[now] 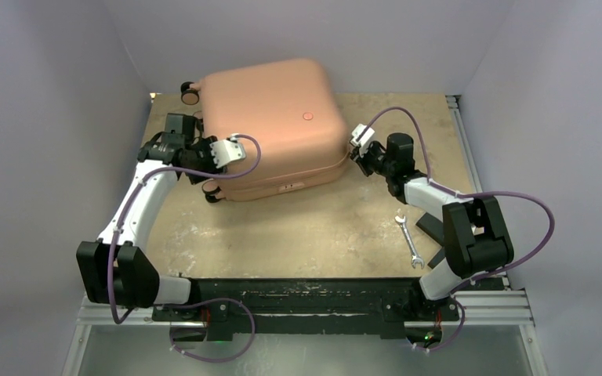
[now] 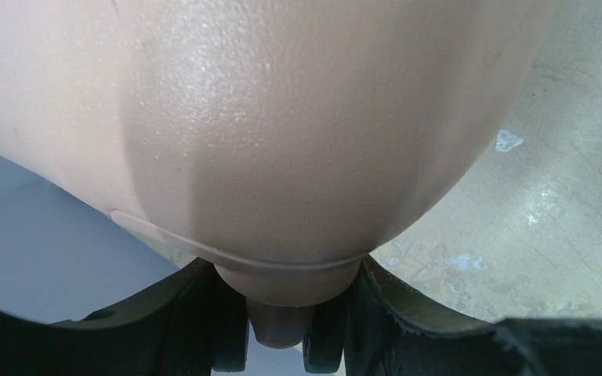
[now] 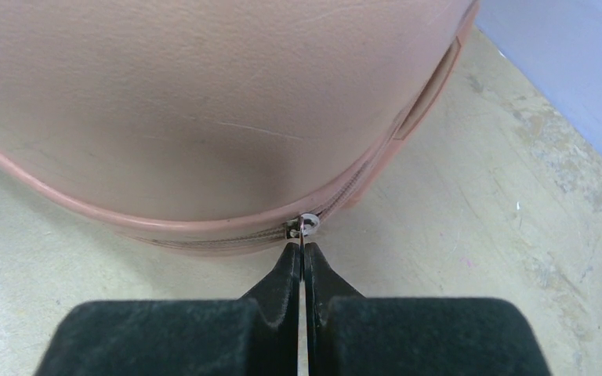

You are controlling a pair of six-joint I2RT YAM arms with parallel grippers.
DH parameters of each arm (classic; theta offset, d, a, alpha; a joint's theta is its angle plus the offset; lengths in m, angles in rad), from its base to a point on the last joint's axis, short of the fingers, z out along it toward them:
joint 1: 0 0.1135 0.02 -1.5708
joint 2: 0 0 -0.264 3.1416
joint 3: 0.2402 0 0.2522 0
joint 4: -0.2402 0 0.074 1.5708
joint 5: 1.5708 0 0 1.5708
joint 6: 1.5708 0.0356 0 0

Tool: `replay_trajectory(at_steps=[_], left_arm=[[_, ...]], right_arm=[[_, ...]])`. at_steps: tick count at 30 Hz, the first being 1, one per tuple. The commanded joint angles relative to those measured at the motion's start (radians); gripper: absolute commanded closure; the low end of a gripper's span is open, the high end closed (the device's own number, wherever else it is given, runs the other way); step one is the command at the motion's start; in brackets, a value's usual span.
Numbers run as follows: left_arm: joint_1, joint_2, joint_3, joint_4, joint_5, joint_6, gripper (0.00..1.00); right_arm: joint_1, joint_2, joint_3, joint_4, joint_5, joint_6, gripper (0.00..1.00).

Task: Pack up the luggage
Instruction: Zip the luggage at the center of the board.

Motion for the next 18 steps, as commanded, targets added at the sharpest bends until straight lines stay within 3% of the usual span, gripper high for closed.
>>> replay_trajectory(at_steps=[1,9,18], left_arm=[[0.013,-0.065,-0.059,-0.052,0.034,0.064,1.0],[0.078,-0.085,-0.082,-0.1,0.091,0.156,1.0],[0.114,-0.108,-0.09,-0.146,0.121,0.217,1.0]], right_arm=[[-0.028,-0.068,0.042,0.145,0.074,0.045,1.0],[-0.045,-0.019,0.08,0.162,0.163,0.046,1.0],[-0.044,0.054,0.156,0.164,0.366,0.102,1.0]])
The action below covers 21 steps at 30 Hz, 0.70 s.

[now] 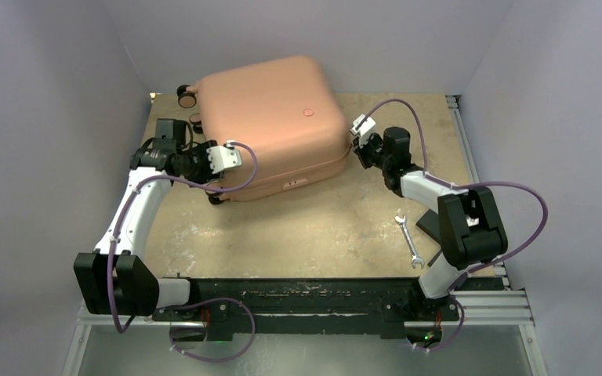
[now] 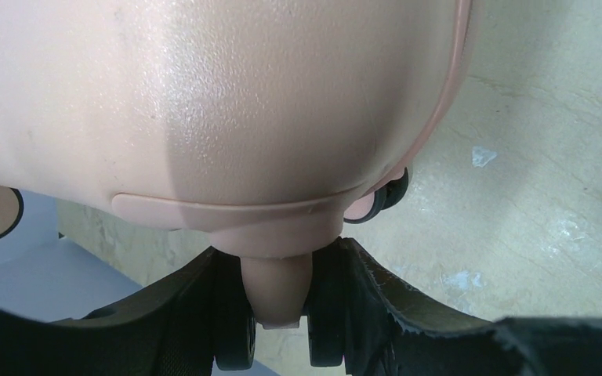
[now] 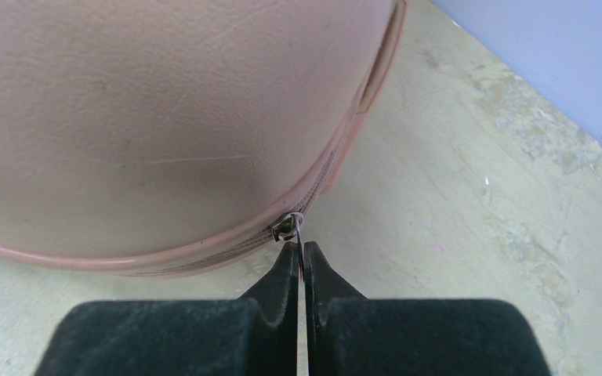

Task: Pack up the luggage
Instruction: Zip the luggage at the center of the board.

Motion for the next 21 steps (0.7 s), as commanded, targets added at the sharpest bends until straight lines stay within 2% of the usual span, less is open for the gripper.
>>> replay_trajectory(at_steps=[1,7,10,11,18,21], left_arm=[[0.059,-0.046,-0.034,-0.159,-0.041,0.067,1.0],[0.08,-0.049,-0.051,-0.146,-0.036,0.075,1.0],[0.089,-0.052,-0.054,-0.142,-0.03,0.079,1.0],[0.092,-0.052,-0.056,-0.14,-0.029,0.08,1.0],[0.095,-0.052,-0.063,-0.109,-0.026,0.054,1.0],[0.095,-0.052,-0.061,-0.101,-0.025,0.046,1.0]], right_arm=[[-0.033,-0.009,0.093,0.155,0.251,0.032,1.0],[-0.035,-0.058,0.048,0.155,0.28,0.023,1.0],[-0.068,-0.073,0.032,0.141,0.241,0.004,1.0],[-0.083,-0.072,0.033,0.13,0.216,-0.01,1.0],[-0.098,-0.156,-0.021,-0.038,-0.215,-0.273,1.0],[-0.092,-0.177,-0.026,-0.089,-0.246,-0.296,1.0]])
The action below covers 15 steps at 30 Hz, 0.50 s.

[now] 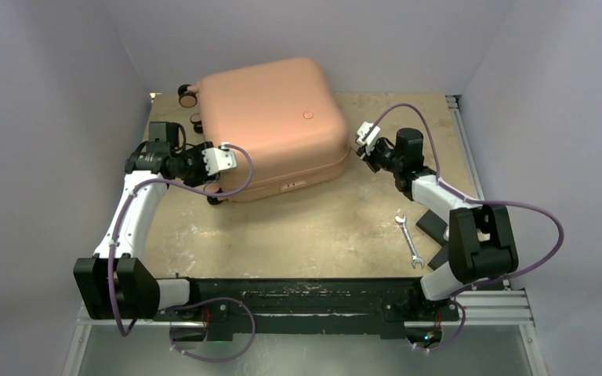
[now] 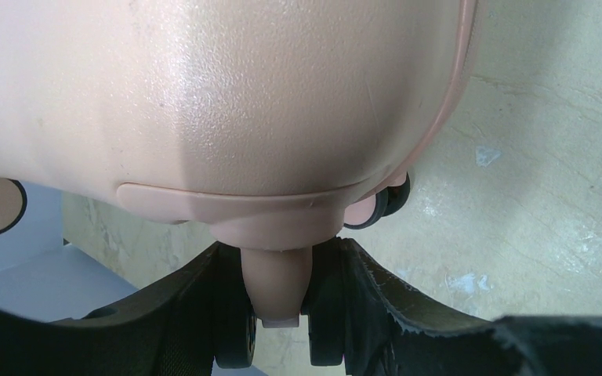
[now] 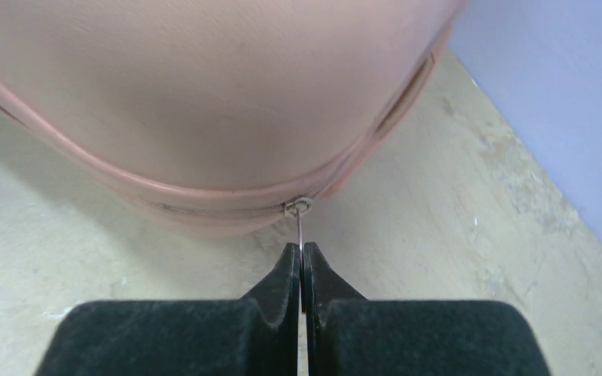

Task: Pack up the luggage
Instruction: Zip the luggage at the center of the board.

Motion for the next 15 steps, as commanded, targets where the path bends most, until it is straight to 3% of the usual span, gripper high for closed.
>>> replay_trajectory(at_steps=[1,6,10,15], left_arm=[[0.044,-0.027,-0.027,-0.116,-0.11,0.005,1.0],[0.044,-0.036,-0.02,-0.148,-0.106,0.03,1.0],[0.046,-0.043,-0.013,-0.172,-0.102,0.046,1.0],[0.048,-0.045,-0.008,-0.186,-0.093,0.06,1.0]], right_arm=[[-0.033,-0.09,0.004,-0.025,-0.071,-0.135,1.0],[-0.031,-0.06,0.022,0.013,0.076,-0.069,1.0],[-0.032,0.023,0.062,0.098,0.298,0.019,1.0],[-0.031,0.082,0.097,0.195,0.418,0.124,1.0]])
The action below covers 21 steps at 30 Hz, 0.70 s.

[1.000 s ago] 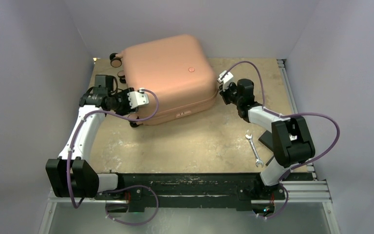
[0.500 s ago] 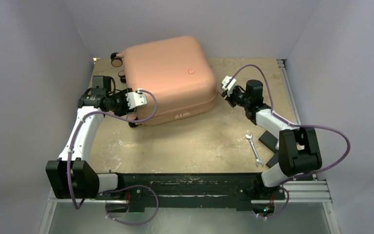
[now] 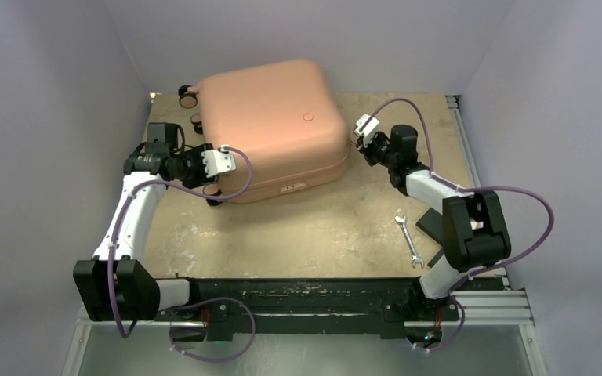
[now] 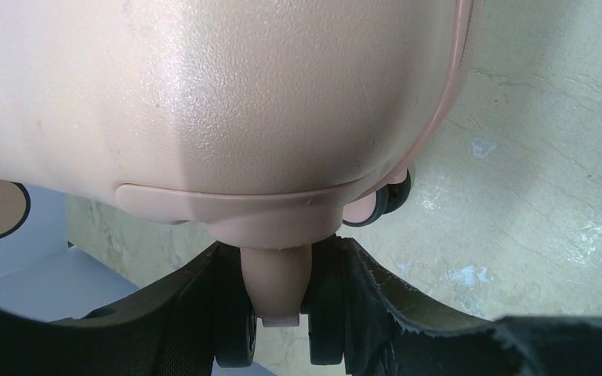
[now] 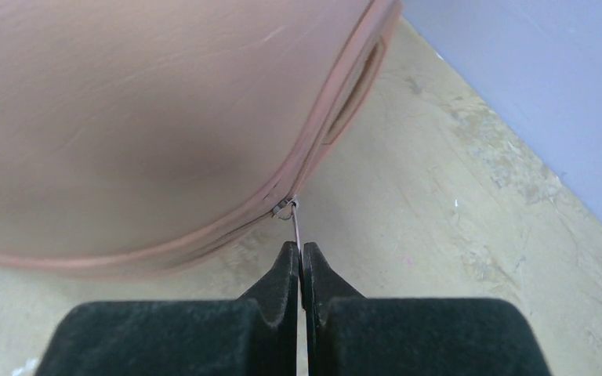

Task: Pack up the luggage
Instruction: Zip the luggage at the center of the board.

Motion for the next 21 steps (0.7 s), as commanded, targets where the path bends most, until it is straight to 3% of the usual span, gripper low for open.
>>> replay_trajectory(at_steps=[1,11,21], left_arm=[[0.038,-0.036,-0.008,-0.165,-0.086,0.027,1.0],[0.046,-0.033,0.0,-0.186,-0.06,0.048,1.0],[0.053,-0.045,0.005,-0.215,-0.059,0.068,1.0]], right_arm=[[-0.042,0.039,0.072,0.172,0.333,0.114,1.0],[-0.012,0.165,0.184,0.177,0.276,0.146,1.0],[0.01,0.378,0.52,0.011,0.287,0.174,1.0]])
